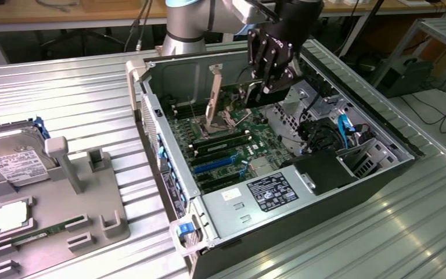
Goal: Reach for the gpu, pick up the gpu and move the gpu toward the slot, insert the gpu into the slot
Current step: 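Insert the gpu into the slot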
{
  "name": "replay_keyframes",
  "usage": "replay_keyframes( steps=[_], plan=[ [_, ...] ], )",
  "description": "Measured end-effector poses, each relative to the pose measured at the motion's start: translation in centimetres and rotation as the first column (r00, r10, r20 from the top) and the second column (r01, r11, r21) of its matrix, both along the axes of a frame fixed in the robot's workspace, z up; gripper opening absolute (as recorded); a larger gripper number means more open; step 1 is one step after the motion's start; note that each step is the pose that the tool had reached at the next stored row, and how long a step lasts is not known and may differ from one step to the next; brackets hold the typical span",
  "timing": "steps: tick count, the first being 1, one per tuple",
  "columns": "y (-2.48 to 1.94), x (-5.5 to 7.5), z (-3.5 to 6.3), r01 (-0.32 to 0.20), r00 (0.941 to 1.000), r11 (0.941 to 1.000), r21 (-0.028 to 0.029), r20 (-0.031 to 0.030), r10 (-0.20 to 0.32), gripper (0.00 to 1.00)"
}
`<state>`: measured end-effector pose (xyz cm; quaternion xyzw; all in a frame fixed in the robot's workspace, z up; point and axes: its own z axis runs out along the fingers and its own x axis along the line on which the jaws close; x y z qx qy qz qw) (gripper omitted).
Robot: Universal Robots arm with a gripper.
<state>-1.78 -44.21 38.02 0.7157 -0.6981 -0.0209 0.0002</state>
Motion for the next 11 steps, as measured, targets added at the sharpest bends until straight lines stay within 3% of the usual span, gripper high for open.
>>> replay_keyframes(
  steps=[1,4,8,11],
  plan=[
    [0.0,0.0,-0.1,0.0,1.0,1.0,0.0001,0.0013,0.0,0.28],
    [0.0,-0.06,-0.36,0.0,0.9999,1.0,0.0,0.0132,0.0,0.28],
    [0.0,-0.5,-0.67,0.0,0.9992,1.0,0.0,0.0412,0.0,0.28],
    [0.0,-0.89,-0.89,0.0,0.9984,1.0,0.0001,0.0569,0.0,0.28]
  ],
)
